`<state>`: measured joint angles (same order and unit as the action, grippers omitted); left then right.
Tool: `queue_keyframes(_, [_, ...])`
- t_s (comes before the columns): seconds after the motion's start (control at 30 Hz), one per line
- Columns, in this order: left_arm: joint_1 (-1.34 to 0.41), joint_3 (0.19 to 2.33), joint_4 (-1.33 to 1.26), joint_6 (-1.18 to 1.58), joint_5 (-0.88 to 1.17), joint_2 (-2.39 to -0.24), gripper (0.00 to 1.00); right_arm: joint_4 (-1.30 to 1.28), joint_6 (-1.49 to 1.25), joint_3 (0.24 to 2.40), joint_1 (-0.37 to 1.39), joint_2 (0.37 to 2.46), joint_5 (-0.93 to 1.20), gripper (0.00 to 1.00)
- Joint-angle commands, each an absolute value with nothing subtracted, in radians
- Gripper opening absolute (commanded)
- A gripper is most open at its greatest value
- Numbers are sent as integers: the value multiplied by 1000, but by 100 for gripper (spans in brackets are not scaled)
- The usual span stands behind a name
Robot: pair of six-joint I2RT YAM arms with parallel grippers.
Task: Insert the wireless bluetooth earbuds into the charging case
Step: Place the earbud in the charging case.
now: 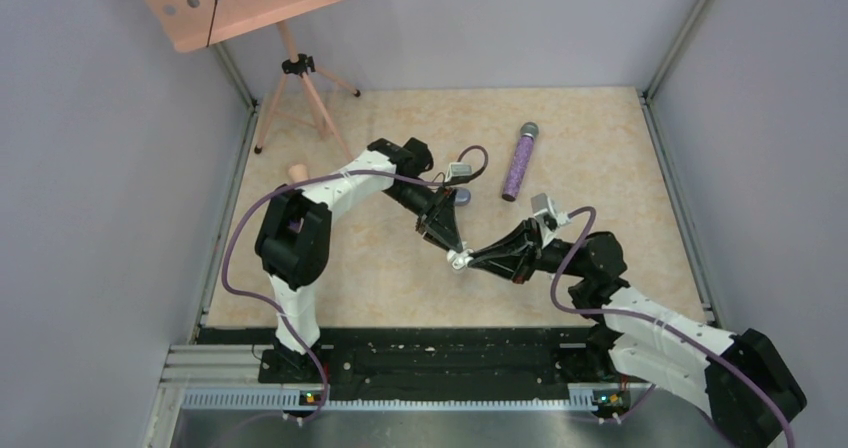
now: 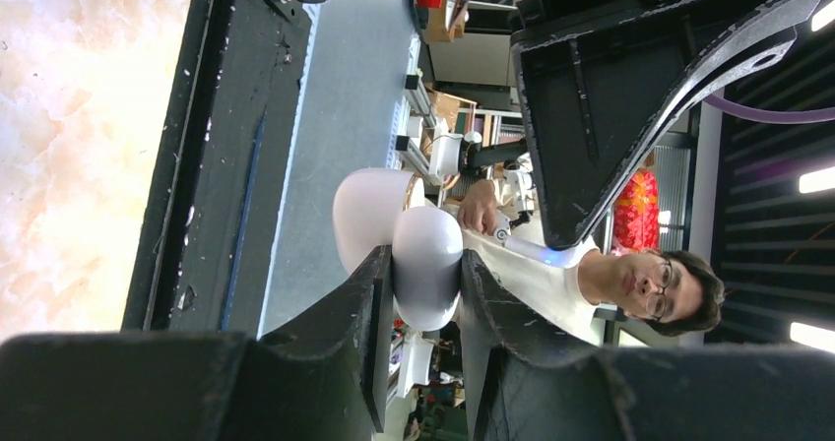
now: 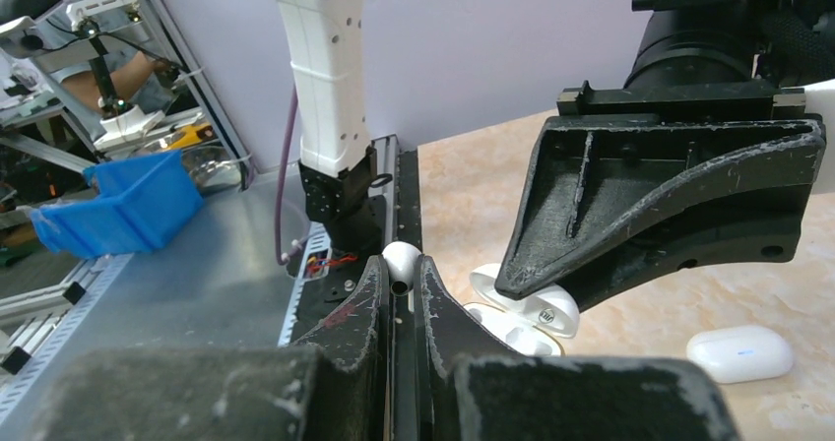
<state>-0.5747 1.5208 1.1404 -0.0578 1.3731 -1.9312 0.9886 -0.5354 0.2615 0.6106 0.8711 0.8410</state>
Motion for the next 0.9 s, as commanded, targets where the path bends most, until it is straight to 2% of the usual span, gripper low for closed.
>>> queue_keyframes(0.0, [-585,1560,1184,-101,1428,-1931,0,1144,-541,264,637,928,856,0])
queue_keyframes(0.53, [-606,1584,1297,-200,1481,-1934,0,1177,-492,276,649,1008,880,0])
queue_keyframes(0.87, [-607,1624,1430,-325,1525,-1962,0,1290,-474,231,656,1008,884,0])
